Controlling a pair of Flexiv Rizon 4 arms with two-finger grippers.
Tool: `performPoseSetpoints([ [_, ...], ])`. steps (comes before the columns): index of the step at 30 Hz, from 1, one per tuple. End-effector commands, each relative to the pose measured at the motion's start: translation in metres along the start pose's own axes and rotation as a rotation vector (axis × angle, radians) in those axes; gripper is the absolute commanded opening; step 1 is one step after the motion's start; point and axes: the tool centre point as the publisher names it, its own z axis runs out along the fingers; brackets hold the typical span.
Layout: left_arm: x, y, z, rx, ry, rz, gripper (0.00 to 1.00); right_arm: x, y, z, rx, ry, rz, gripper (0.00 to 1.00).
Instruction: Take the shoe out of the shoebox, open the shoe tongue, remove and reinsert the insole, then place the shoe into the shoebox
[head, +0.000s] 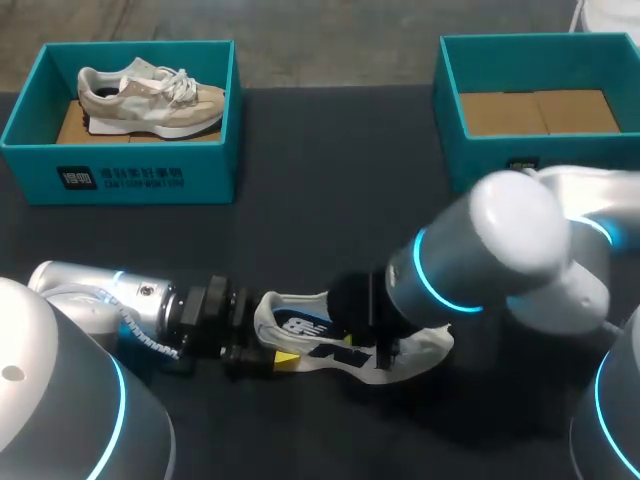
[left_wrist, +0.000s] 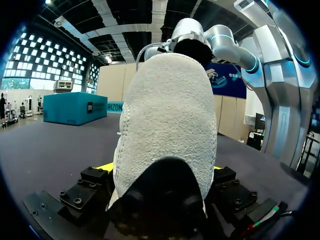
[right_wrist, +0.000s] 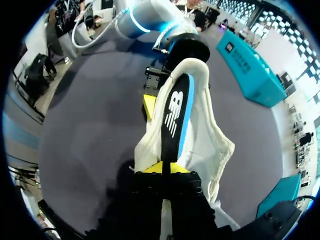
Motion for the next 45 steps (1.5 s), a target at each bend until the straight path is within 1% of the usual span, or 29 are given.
performPoseSetpoints([
  [1,-0.003,0.002,0.002,-0.001,-0.001,-0.001,0.0,0.006,-0.011,-0.008,-0.17,-0.036,-0.009,0.0],
  [10,-0.003,0.002,0.002,-0.001,-0.001,-0.001,0.0,-0.002,-0.005,-0.015,-0.171,-0.027,-0.053,0.0],
  [12,-0.003,0.002,0.002,-0.001,-0.001,-0.001,0.0,-0.004,-0.002,-0.019,-0.181,-0.03,-0.076,0.0],
  [19,-0.003,0.002,0.002,-0.001,-0.001,-0.001,0.0,-0.012,0.012,-0.03,-0.171,-0.001,-0.148,0.0],
  [22,-0.003,0.002,0.002,-0.001,-0.001,-0.001,0.0,-0.013,0.016,-0.031,-0.167,0.022,-0.165,0.25],
  [23,-0.003,0.002,0.002,-0.001,-0.001,-0.001,0.0,-0.013,0.017,-0.031,-0.166,0.027,-0.169,0.37],
  [24,-0.003,0.002,0.002,-0.001,-0.001,-0.001,0.0,-0.013,0.018,-0.032,-0.16,0.035,-0.173,0.4],
  [29,-0.003,0.002,0.002,-0.001,-0.001,-0.001,0.0,-0.012,0.019,-0.034,-0.158,0.041,-0.174,0.41],
  [36,-0.003,0.002,0.002,-0.001,-0.001,-0.001,0.0,-0.01,0.021,-0.045,-0.135,0.043,-0.169,0.4],
  [42,-0.003,0.002,0.002,-0.001,-0.001,-0.001,0.0,-0.014,0.022,-0.055,-0.114,0.098,-0.154,0.37],
  [45,-0.003,0.002,0.002,-0.001,-0.001,-0.001,0.0,-0.018,0.028,-0.058,-0.113,0.131,-0.157,0.36],
])
